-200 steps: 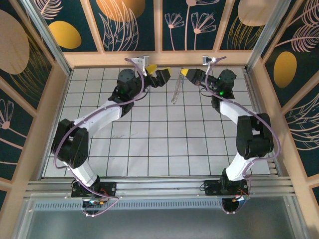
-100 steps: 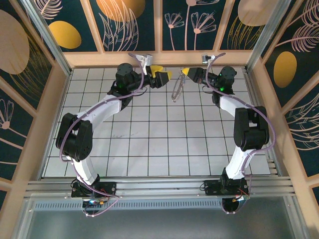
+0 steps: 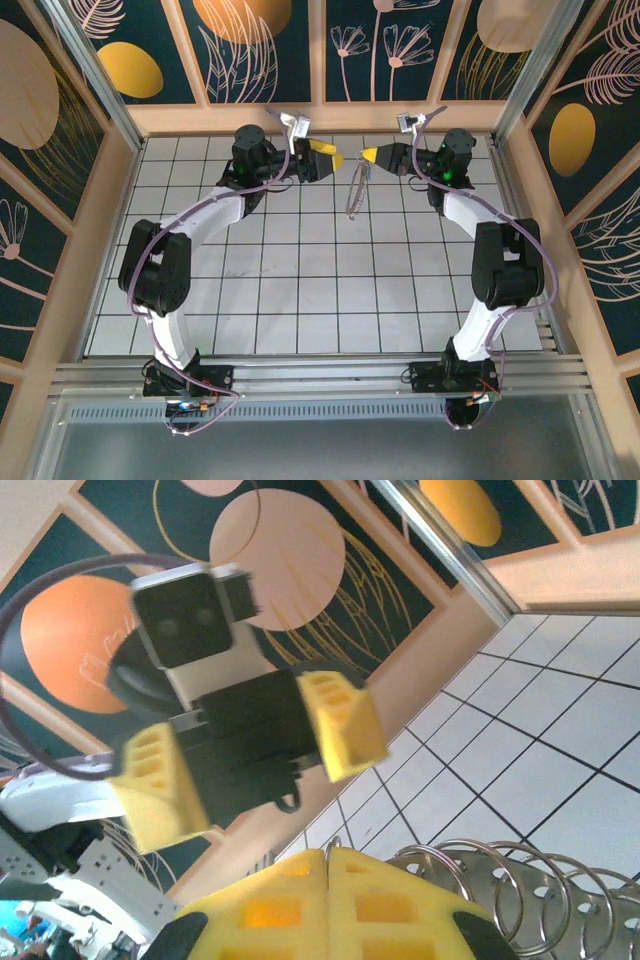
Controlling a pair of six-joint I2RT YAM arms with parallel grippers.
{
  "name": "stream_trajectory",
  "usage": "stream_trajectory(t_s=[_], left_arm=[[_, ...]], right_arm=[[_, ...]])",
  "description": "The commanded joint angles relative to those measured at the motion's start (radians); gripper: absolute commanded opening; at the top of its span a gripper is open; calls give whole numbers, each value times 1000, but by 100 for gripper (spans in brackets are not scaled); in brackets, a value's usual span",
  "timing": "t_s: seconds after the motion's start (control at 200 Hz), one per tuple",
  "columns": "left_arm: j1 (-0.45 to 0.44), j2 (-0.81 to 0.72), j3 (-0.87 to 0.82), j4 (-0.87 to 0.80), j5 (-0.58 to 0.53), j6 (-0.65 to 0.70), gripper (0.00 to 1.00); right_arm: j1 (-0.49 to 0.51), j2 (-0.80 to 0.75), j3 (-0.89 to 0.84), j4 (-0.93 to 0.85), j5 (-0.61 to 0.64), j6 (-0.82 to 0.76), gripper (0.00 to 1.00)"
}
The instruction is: Put the keys on the keyring
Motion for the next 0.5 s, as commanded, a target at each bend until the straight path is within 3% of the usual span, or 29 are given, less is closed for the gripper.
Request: stream_trajectory(t_s=[0.0, 0.155, 0.31, 0.495], left_arm=[[2, 33, 47, 29, 85, -41, 64], [2, 51, 55, 62, 92, -74, 61], [2, 85, 56, 154, 130, -152, 48], [2, 94, 58, 184, 137, -171, 46]], right_arm=[[19, -59, 40, -44, -57, -83, 0], [45, -64, 59, -105, -60, -128, 0], [62, -57, 68, -107, -63, -127, 0], [74, -55, 72, -113, -67, -130, 0]])
